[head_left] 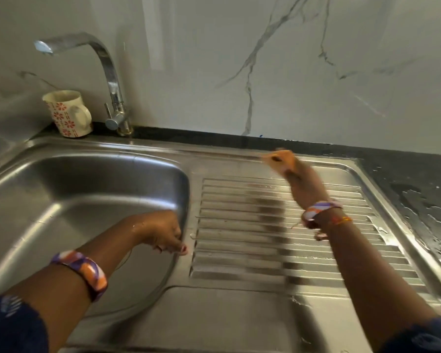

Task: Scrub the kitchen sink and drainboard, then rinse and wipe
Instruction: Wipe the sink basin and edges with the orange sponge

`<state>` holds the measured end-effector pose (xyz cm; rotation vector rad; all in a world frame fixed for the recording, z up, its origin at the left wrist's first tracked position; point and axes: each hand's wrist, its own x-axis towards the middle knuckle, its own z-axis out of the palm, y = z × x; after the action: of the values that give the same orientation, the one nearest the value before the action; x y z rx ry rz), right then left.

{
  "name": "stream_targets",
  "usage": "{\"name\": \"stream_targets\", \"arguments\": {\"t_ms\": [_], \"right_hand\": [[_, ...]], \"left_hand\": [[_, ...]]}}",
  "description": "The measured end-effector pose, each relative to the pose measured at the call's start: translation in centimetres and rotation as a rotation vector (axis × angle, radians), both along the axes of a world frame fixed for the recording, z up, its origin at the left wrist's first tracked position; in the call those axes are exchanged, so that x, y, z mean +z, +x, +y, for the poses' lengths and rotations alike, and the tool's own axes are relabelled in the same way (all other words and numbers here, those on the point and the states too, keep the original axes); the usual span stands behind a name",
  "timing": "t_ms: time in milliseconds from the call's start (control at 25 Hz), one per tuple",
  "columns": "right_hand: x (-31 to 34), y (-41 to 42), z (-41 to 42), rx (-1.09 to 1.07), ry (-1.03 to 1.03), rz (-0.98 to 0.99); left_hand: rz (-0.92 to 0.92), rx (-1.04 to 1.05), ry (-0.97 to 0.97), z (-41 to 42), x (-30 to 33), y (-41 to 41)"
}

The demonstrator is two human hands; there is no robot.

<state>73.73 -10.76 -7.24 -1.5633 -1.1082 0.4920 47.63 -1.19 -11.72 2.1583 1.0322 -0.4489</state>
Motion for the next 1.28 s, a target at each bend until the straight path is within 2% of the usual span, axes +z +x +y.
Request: {"name": "stream_targets", "arguments": {"t_ms": [40,120,200,240,280,400,560,640,760,840,920,960,1000,1160,1280], "right_hand": [[-0.3,2.9,-1.1,-0.169,-0.079,-0.144],[-1.8,8.7,-3.5,-0.397,-0.427,-0.496],[-4.0,11.5,-5.1,-0.412,-0.855,-0.604],[-4.7,11.7,-5.4,-0.388,-1.016,-0.602],[-5.4,11.6,-5.3,-0.371,-1.074,-0.572],[-5.6,10.6,-3.8,-0.36,-1.035,-0.527],[-5.6,8.0,-2.0,-0.224,-0.998,-0.677],[-6.0,3.9,-0.3,-0.204,-0.893,-0.666],[-6.7,-4.5,3.8,0.02,-0.659,-0.736],[-6.6,-9.6,5.8,0.143,-0.63,-0.768],[-6.3,-11.5,6.2,0.155,-0.618,-0.78],[-6.1,-12.0,5.8,0.14,-0.602,-0.769],[-6.4,-12.4,5.7,0.133,-0.585,-0.749],[-6.9,-14.8,4.0,0.169,-0.605,-0.766],[-6.6,-17.3,2.5,0.247,-0.636,-0.761]], "left_hand": [[-0.007,-0.017,-0.014,0.0,0.0,0.0],[-0.036,-0.037,-0.043,0.2,-0.1,-0.1],[-0.076,-0.034,-0.062,0.4,-0.5,-0.7],[-0.102,-0.025,-0.061,0.4,-0.9,-1.1],[-0.131,-0.012,-0.057,0.4,-1.3,-1.4],[-0.23,0.053,-0.045,0.3,-2.2,-2.2],[-0.266,0.017,0.001,-0.2,-2.5,-2.2],[-0.299,-0.001,-0.012,-0.3,-2.5,-2.3],[-0.309,-0.005,-0.012,-0.4,-2.8,-2.9],[-0.381,-0.024,-0.097,-0.8,-3.3,-4.0],[-0.478,-0.013,-0.305,-1.6,-3.7,-4.5],[-0.476,-0.016,-0.345,-2.0,-3.7,-4.8],[-0.45,-0.028,-0.297,-2.1,-3.8,-5.2],[-0.302,-0.161,0.01,-2.5,-2.6,-5.2],[-0.165,-0.248,0.018,-3.6,-1.4,-5.2]]}}
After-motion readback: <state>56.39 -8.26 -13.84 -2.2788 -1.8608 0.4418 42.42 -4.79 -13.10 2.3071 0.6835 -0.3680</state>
